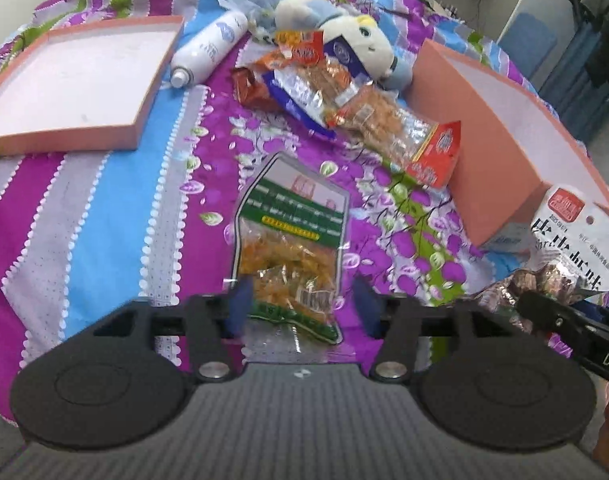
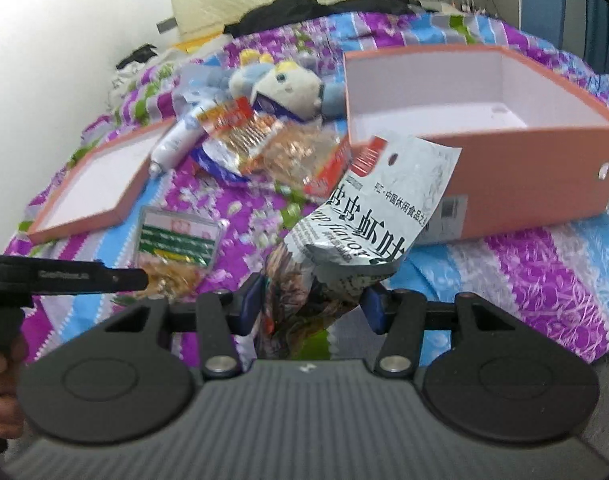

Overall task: Organize snacks
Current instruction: 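Grasp the green-labelled snack bag with the left tool while the right holds the white bag, then lift both bags and carry them over the open pink box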

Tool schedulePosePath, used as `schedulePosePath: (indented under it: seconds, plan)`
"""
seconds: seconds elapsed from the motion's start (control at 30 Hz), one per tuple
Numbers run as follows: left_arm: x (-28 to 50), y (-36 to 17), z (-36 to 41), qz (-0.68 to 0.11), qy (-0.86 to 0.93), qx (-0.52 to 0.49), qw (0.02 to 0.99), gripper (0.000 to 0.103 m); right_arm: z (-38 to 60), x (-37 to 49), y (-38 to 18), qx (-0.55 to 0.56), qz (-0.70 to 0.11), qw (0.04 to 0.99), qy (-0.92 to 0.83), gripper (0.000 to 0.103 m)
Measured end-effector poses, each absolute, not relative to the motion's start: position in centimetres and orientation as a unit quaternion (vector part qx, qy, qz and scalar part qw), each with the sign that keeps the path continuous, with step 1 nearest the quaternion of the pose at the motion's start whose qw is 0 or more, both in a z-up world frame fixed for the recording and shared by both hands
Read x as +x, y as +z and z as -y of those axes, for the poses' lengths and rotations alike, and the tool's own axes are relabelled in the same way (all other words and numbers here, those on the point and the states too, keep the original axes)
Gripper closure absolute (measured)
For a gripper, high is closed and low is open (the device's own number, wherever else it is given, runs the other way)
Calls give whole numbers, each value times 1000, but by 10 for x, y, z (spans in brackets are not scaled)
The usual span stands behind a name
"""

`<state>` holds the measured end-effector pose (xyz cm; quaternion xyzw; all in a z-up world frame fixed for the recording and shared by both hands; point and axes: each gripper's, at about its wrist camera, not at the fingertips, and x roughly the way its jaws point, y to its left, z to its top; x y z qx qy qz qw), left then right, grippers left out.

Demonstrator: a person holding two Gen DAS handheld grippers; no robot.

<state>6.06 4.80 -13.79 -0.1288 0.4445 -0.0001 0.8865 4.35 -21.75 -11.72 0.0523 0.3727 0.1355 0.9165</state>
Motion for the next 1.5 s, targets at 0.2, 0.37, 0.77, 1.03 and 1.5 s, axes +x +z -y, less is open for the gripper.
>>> schedulePosePath:
  seconds: [0.2, 0.37, 0.77, 1.03, 1.5]
  plan:
    - [80, -160, -50, -457, -7, -99, 884, 25, 214, 44, -124, 45, -379, 914, 135, 49]
    - [89, -180, -46, -467, -4, -74, 881, 20, 212, 43, -126, 37, -381, 913, 140, 49]
    - [92, -194, -16, -476, -17, 12, 879, 18, 210, 49, -133, 40, -391, 908, 147, 49]
    - [90, -193, -20, -472, -22, 6, 881, 25, 210, 52, -134, 39, -396, 905, 152, 49]
    - [81, -171, -30, -465, -13, -46, 884, 57, 209, 47, -120, 33, -384, 909, 158, 51]
